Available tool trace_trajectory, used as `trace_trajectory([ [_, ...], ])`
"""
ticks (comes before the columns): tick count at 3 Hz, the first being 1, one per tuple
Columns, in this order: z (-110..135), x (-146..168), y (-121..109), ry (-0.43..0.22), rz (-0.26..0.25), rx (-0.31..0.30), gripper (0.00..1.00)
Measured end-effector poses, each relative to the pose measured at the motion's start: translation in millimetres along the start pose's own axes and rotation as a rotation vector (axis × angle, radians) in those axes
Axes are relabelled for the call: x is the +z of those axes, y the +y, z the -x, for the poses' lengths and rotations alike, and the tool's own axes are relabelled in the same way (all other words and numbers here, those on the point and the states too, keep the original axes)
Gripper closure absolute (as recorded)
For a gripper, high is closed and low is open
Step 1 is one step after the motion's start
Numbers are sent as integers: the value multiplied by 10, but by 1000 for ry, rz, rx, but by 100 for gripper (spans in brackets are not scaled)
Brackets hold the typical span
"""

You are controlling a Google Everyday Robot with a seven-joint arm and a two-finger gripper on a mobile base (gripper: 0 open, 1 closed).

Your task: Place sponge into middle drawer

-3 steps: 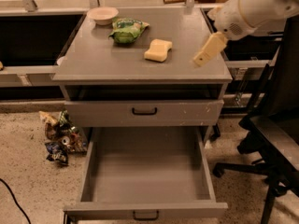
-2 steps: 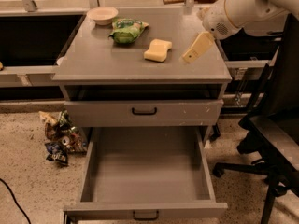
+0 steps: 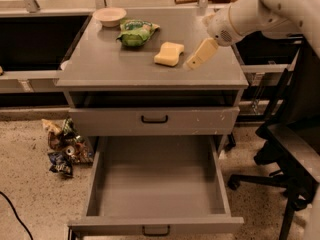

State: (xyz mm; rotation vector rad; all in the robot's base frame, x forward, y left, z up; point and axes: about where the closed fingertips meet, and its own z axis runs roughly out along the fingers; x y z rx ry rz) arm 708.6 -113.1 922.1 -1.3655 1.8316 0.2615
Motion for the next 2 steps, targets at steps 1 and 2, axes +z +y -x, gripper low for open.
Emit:
trace_trajectory([
  [1, -51, 359, -119, -51, 5, 43, 0],
  [2, -67, 634, -219, -98, 3, 77, 0],
])
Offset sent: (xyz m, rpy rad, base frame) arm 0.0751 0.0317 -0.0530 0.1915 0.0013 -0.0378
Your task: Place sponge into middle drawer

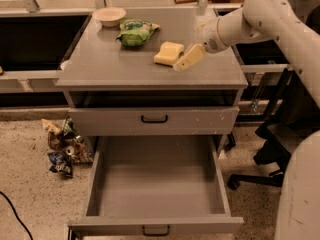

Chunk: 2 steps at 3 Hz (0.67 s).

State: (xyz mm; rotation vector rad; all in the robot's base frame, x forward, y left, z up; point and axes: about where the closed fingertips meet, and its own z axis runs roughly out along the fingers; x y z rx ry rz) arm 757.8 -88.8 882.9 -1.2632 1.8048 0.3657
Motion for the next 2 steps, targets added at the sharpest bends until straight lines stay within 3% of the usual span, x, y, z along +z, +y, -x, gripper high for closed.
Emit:
trace_trajectory([
  [2, -131, 399, -260, -65, -26, 66, 0],
])
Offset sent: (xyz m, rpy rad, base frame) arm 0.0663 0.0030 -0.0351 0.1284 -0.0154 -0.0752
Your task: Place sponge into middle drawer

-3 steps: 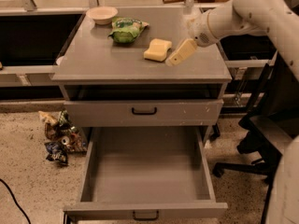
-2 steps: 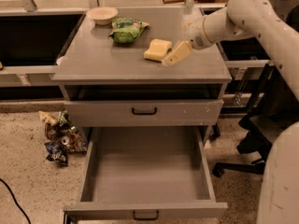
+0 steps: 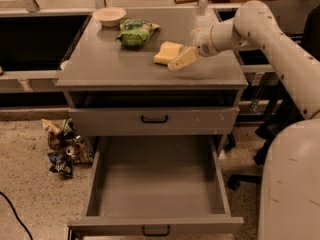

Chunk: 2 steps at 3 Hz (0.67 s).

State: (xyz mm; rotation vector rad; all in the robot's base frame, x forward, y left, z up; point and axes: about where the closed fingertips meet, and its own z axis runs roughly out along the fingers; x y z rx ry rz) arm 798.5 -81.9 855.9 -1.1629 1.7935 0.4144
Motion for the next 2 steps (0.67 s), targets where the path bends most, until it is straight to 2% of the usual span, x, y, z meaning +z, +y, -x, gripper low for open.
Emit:
trace_trajectory([
  [2, -51, 302, -202, -27, -20, 21, 0],
])
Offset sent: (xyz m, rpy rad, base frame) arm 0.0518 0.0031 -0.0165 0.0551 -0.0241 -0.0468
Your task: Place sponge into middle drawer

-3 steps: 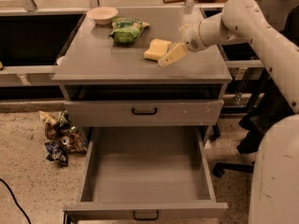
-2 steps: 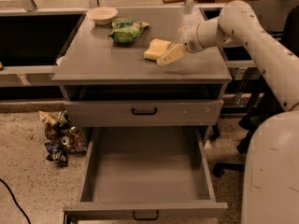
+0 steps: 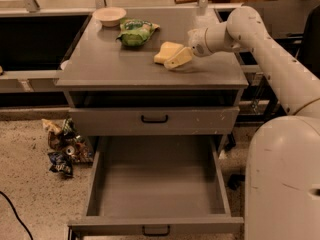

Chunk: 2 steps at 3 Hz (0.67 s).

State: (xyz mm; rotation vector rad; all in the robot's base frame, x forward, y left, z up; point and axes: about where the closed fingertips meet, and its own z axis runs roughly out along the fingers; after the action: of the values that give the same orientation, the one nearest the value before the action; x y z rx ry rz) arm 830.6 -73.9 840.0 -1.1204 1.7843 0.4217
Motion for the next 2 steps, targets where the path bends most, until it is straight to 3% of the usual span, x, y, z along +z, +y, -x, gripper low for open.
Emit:
trace_trajectory([
  [2, 24, 166, -17, -41, 19, 38, 0],
])
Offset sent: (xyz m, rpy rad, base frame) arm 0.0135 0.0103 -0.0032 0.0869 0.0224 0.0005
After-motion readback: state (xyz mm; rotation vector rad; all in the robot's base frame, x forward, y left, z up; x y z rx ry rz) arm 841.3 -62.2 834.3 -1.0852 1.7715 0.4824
